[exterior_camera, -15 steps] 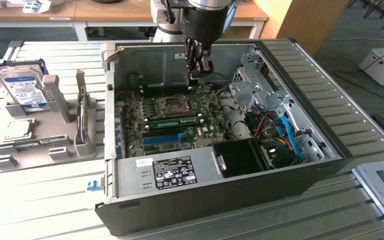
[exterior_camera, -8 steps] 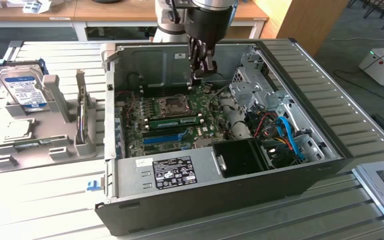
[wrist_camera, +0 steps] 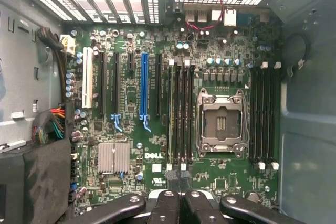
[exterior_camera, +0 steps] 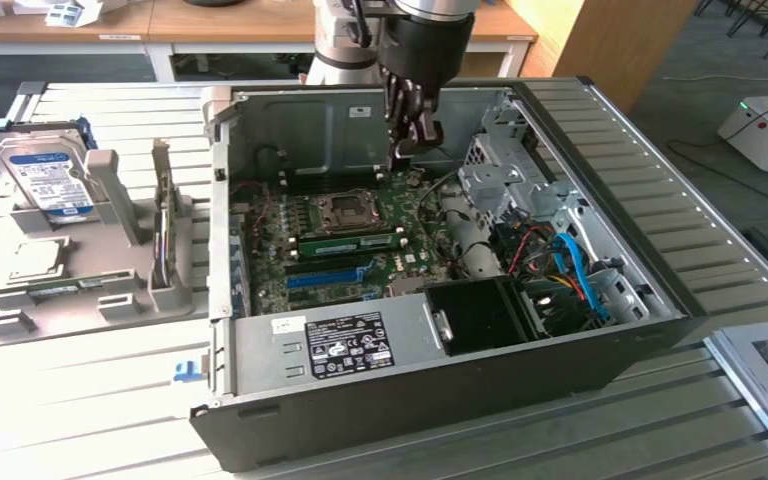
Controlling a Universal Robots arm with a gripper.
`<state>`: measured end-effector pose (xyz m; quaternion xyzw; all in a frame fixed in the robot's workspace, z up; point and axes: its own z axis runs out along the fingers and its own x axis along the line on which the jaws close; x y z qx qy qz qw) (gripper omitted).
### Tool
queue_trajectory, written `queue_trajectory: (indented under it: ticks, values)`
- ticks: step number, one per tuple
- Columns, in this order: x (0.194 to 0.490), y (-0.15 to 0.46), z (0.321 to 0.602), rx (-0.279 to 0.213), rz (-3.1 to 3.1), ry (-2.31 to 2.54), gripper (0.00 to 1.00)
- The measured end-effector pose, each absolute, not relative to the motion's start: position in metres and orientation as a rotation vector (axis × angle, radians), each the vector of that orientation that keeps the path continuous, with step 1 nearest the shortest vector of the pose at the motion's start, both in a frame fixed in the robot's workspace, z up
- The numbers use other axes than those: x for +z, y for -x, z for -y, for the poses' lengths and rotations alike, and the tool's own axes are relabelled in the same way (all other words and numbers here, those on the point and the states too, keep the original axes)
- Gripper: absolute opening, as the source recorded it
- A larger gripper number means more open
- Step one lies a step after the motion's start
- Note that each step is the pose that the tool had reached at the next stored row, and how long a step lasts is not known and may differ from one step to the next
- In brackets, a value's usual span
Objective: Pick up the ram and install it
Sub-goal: 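Press down the ram until it locks into place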
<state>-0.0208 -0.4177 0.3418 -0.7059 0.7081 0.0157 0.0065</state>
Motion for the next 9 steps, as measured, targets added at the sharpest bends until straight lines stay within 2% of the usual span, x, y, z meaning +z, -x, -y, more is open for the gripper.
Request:
queue_trajectory:
  ticks: [9]
  values:
    - [0.3418,0.013,0.4177,0.049,-2.216,2.208,0.1]
